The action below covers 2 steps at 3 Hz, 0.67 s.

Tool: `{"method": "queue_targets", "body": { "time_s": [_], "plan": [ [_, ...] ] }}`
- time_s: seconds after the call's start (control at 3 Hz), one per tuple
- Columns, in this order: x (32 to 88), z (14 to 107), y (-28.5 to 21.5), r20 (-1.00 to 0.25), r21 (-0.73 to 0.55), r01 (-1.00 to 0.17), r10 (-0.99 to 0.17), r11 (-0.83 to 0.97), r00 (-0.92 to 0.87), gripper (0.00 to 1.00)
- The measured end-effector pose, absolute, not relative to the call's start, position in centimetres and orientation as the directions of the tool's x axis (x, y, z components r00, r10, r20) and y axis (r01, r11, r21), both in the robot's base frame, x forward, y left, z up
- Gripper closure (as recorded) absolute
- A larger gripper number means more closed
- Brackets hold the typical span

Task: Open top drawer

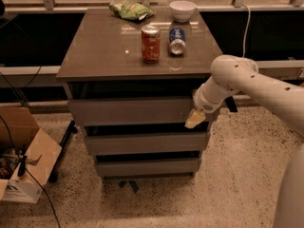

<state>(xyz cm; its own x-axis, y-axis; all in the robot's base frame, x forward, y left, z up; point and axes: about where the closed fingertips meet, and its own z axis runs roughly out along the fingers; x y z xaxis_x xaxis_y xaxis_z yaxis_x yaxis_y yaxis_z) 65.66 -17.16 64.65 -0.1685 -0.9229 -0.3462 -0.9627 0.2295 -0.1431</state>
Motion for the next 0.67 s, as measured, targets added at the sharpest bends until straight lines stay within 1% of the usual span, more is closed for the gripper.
{"method": "queue_targets", "body": {
  "time_s": [0.67],
  "plan": [
    [65.53, 65.44, -17.17, -0.347, -0.140, -0.964, -0.923, 0.228, -0.168, 0.89]
  ]
}}
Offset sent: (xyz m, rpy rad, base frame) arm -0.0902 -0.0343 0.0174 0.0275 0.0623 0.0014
